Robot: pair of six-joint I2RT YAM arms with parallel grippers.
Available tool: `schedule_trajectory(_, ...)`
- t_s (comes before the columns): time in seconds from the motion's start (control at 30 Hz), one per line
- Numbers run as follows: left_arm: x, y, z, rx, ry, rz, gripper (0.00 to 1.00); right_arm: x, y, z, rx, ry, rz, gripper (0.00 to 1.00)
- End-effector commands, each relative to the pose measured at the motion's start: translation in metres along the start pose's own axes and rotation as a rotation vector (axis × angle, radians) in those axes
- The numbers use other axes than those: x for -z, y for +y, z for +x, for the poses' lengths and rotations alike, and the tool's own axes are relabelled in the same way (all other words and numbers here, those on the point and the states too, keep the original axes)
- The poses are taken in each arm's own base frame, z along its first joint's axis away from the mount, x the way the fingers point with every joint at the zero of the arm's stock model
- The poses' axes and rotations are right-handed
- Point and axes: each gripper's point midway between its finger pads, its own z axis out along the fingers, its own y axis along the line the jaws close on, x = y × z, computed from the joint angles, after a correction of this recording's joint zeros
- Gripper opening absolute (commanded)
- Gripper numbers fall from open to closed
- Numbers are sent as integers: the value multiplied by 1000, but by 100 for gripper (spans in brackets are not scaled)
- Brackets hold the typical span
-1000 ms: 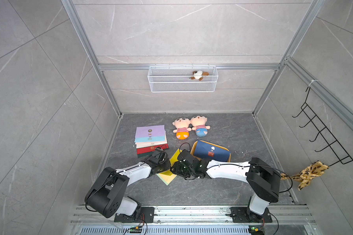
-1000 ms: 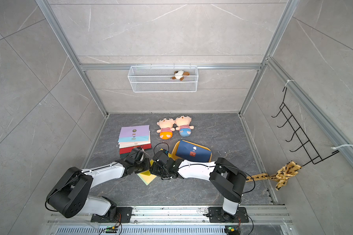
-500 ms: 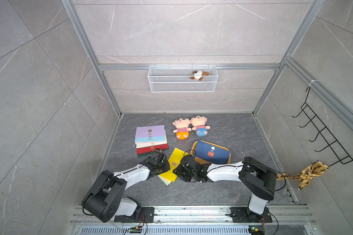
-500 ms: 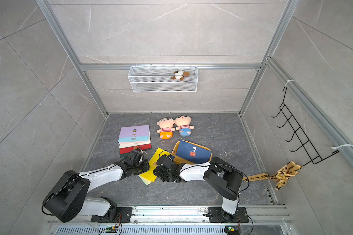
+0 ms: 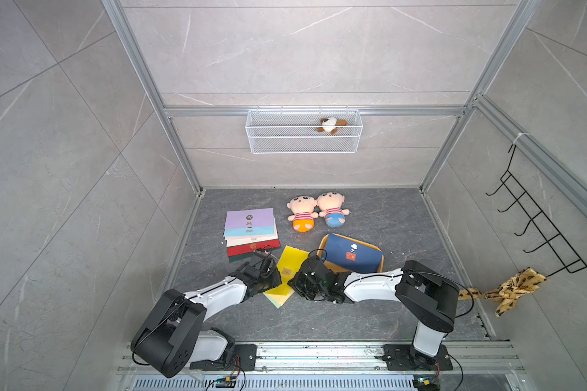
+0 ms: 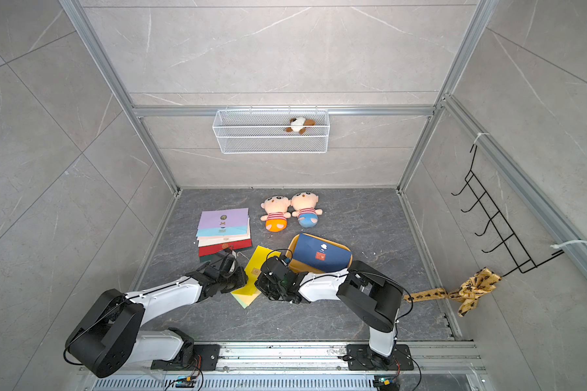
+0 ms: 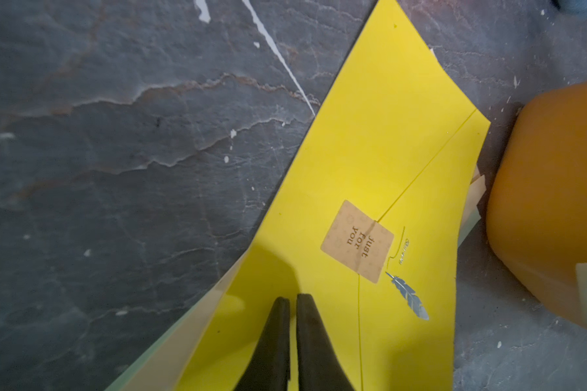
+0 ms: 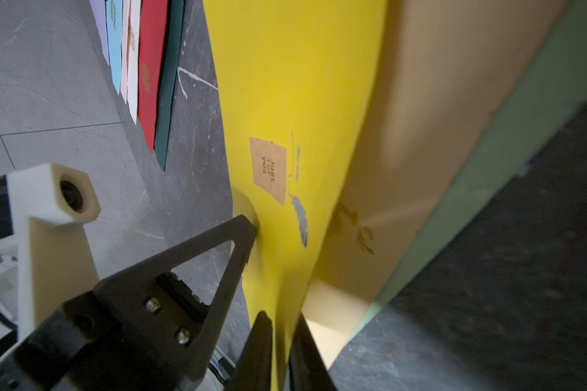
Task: Put the sealed envelopes into the storage box
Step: Pick up the envelope from the center of the board.
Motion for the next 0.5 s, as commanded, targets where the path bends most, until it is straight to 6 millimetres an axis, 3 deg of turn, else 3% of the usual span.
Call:
schedule_trajectory(0.0,7,15,16,19,50,-56,24,10,24,-8,84,-28,-29,0)
schedule_trajectory(0.33,45,2,-20,41,-107,-67,55,34,52,-13,395,-17,23,0)
schedule_trajectory(0.47,68,1,-34,54,-190,-73,63,54,71,-19,642,2,97,0)
